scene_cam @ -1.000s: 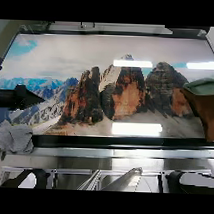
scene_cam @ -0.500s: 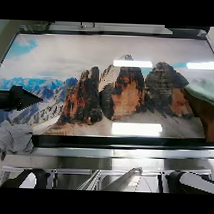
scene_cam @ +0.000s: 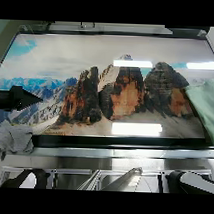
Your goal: Fold the shirts.
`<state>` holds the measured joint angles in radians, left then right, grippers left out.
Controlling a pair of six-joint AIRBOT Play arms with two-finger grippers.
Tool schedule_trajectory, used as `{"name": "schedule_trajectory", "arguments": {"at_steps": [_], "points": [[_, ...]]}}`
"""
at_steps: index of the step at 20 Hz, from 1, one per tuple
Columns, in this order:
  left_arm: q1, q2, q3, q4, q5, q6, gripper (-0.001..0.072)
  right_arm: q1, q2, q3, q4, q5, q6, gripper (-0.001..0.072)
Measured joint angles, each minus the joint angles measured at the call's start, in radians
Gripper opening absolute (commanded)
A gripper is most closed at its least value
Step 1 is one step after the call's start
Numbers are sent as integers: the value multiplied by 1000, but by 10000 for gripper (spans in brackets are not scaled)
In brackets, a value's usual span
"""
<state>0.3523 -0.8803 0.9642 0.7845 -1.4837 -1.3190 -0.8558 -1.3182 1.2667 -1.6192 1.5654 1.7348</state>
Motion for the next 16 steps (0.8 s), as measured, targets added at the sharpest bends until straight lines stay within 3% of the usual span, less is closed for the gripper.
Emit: {"name": "schedule_trajectory", "arguments": {"at_steps": [5, 6, 7, 8, 16], "points": [[0, 0, 0, 0, 9, 1, 22, -3, -2, -22, 28, 1, -34, 689], [0, 0, 0, 0, 14, 3, 22, -1, -2, -23, 55, 1, -37, 459], [0, 0, 0, 0, 22, 3, 22, 4, -2, -23, 87, 1, -38, 69], [0, 0, 0, -2, 26, 3, 22, 13, -2, -20, 127, 1, -43, 11], [0, 25, 95, -63, 2, 17, 22, 203, 68, 6, 556, -23, -183, 12]]}}
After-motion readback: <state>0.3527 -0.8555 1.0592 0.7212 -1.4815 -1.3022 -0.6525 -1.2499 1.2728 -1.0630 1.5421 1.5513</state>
